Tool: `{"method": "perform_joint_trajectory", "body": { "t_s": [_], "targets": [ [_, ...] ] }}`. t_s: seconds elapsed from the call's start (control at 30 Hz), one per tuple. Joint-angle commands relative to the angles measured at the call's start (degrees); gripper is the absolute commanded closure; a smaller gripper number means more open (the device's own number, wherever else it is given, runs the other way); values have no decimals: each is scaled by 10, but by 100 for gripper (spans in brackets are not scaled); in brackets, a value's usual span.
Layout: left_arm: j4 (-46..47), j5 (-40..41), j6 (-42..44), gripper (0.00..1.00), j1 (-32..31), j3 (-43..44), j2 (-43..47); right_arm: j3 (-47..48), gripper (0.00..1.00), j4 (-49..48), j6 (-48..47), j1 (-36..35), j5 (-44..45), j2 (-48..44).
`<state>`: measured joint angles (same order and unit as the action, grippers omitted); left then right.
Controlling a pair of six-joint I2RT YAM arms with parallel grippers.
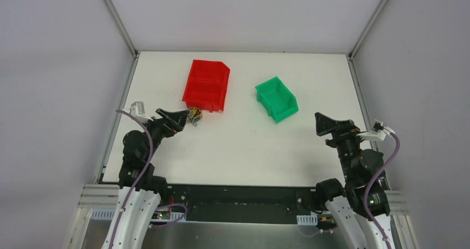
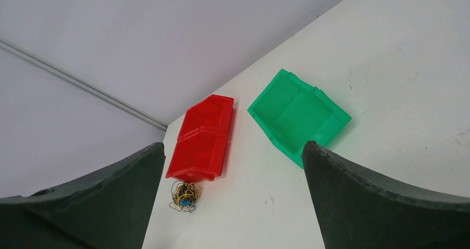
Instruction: Untangle the cables
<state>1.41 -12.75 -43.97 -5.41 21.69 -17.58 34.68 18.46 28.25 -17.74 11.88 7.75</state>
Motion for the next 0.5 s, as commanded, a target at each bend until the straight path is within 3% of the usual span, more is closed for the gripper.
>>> {"method": "perform_joint_trajectory", "body": {
  "t_s": [0.0,0.07,0.27,0.47],
  "targets": [
    [22,19,-3,5,2,1,-16,-5,0,-4,19,-2,45,-6],
    [21,34,-15,1,2,-3,-36,-6,1,-4,20,-3,51,-13],
    [9,77,-65,1,3,-2,-155,-8,1,5,30,-2,78,-15],
    [26,84,-75,16,1,23,-325,3,1,22,46,-2,94,29]
  ]
}}
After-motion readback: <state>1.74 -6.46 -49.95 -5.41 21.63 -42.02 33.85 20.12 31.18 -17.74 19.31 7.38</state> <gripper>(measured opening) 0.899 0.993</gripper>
